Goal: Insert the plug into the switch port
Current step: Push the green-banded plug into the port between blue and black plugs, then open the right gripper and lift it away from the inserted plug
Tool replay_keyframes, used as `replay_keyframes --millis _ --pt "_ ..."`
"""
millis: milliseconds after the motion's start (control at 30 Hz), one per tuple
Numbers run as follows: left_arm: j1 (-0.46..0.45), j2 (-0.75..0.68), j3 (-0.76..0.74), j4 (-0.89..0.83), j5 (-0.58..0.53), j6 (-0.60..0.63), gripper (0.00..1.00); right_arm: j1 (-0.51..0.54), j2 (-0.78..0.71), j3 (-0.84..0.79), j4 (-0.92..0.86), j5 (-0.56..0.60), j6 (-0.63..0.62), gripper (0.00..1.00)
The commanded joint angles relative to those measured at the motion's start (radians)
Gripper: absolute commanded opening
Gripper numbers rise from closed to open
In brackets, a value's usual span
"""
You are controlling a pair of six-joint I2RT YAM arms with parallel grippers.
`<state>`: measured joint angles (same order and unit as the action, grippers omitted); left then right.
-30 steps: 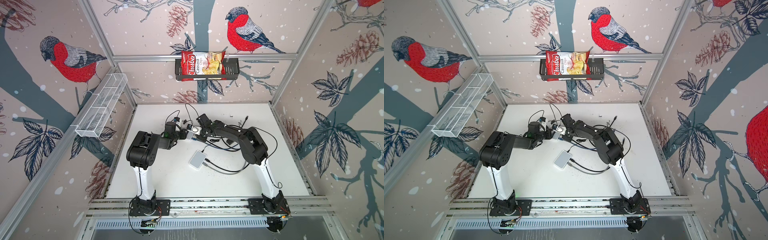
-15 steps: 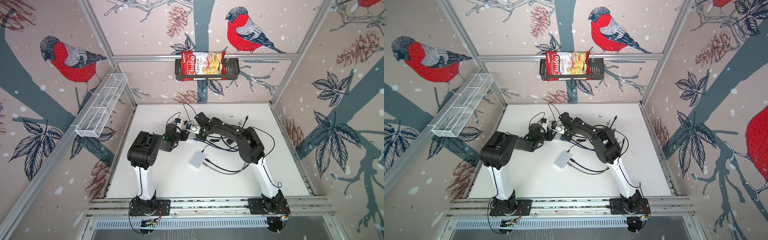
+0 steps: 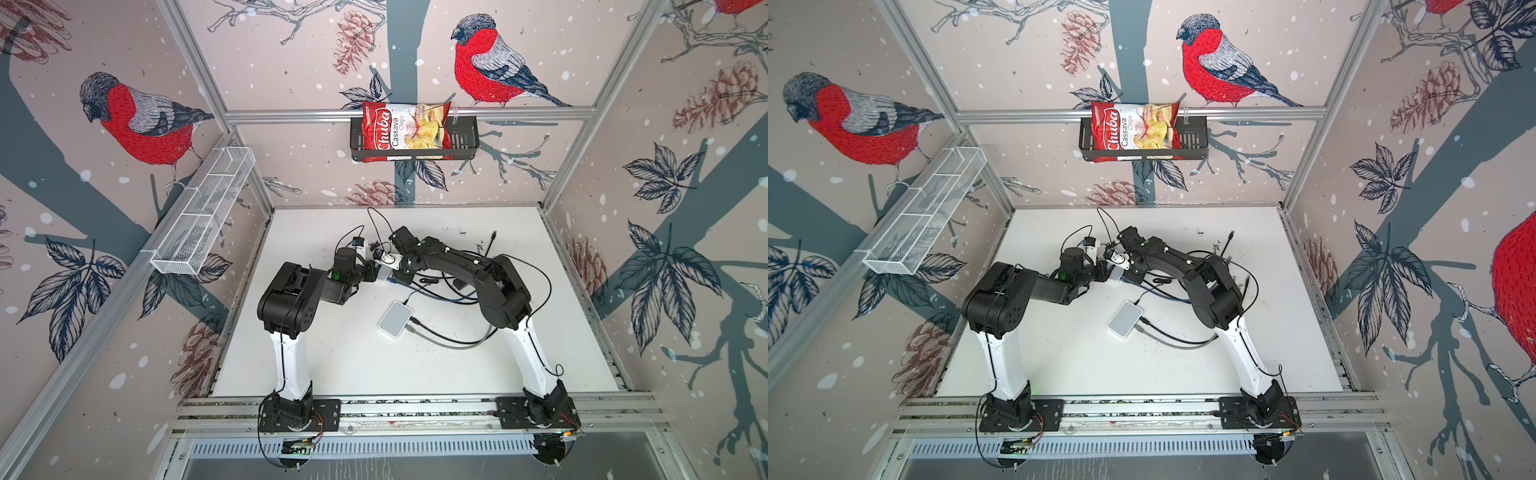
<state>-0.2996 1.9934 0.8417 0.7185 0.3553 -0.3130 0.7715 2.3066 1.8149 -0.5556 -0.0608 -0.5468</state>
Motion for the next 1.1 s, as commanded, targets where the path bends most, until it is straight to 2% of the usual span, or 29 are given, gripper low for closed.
replay_keyframes --millis 0,333,533,667,833,900,967,1000,1033,1067 --pt "-0.035 0.008 -0.002 -0.015 0.237 0.023 0.34 0.023 -0.025 -0.024 0.308 -0.150 0.003 0.10" --pt "-0.043 0.017 -0.006 0.009 0.246 0.003 0.32 0.022 -0.038 -0.051 0.422 -0.163 0.104 0.10" --pt "-0.046 0.027 -0.010 0.026 0.245 -0.013 0.31 0.028 -0.036 -0.051 0.445 -0.158 0.115 0.11" --pt "-0.022 0.011 -0.020 0.020 0.217 -0.022 0.35 0.022 -0.047 -0.098 0.418 -0.112 0.088 0.11" --pt "0.053 -0.032 -0.056 0.079 0.220 -0.074 0.44 0.008 -0.074 -0.199 0.398 -0.062 0.043 0.12" --pt "0.072 -0.046 -0.050 0.070 0.218 -0.072 0.50 -0.001 -0.084 -0.230 0.394 -0.057 0.031 0.12" --pt "0.080 -0.057 -0.040 0.055 0.209 -0.066 0.63 -0.006 -0.087 -0.250 0.385 -0.056 0.020 0.14" --pt "0.082 -0.062 -0.035 0.050 0.208 -0.061 0.72 -0.008 -0.089 -0.258 0.380 -0.052 0.014 0.14" --pt "0.083 -0.066 -0.029 0.041 0.201 -0.059 0.93 -0.009 -0.090 -0.262 0.377 -0.052 0.009 0.15" --pt "0.085 -0.070 -0.026 0.035 0.194 -0.058 0.97 -0.010 -0.089 -0.267 0.369 -0.053 0.003 0.15"
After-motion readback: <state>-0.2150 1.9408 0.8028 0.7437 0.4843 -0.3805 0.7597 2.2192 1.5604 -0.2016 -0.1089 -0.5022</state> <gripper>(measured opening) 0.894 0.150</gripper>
